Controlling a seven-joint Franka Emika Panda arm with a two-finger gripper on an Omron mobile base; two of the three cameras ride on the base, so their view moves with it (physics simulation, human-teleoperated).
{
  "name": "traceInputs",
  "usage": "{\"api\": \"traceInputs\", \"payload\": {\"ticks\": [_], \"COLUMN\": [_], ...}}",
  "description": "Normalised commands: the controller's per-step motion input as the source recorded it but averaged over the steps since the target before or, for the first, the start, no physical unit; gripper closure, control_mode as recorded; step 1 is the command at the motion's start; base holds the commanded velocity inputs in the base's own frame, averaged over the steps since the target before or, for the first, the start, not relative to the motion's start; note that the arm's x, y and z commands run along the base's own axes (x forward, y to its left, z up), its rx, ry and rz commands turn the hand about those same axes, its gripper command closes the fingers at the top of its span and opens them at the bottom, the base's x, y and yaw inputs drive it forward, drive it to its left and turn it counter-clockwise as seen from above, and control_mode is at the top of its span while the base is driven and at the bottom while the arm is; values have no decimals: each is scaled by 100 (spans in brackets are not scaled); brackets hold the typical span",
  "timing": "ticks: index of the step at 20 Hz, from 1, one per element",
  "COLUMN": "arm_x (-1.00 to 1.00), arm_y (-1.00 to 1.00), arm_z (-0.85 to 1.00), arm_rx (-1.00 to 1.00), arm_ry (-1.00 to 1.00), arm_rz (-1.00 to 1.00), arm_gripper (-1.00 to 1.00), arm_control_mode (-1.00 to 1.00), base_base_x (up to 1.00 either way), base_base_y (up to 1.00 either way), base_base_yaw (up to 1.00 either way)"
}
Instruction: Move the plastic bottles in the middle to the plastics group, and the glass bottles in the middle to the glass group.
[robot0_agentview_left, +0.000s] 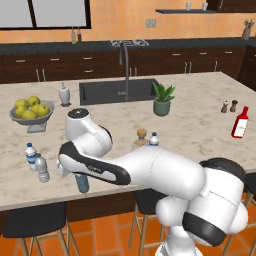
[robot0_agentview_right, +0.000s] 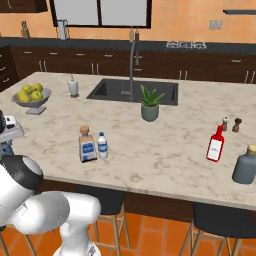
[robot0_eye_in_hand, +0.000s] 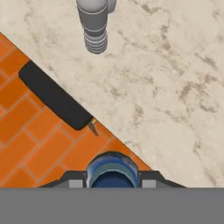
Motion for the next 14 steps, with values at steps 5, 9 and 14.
{"api": "traceInputs", "payload": {"ticks": [5,9,14], "arm_x": [4,7,51], "arm_y": [99,82,30], "arm_z": [0,0,-2], "arm_rx": [-2,0,0], "arm_ry": [0,0,0], "arm_rz": [3,4,1], "arm_gripper": [100,100,100], "arm_control_mode": [-100,-100,-100], "base_base_x": [0,0,0], "base_base_y": [0,0,0], "base_base_yaw": [0,0,0]}}
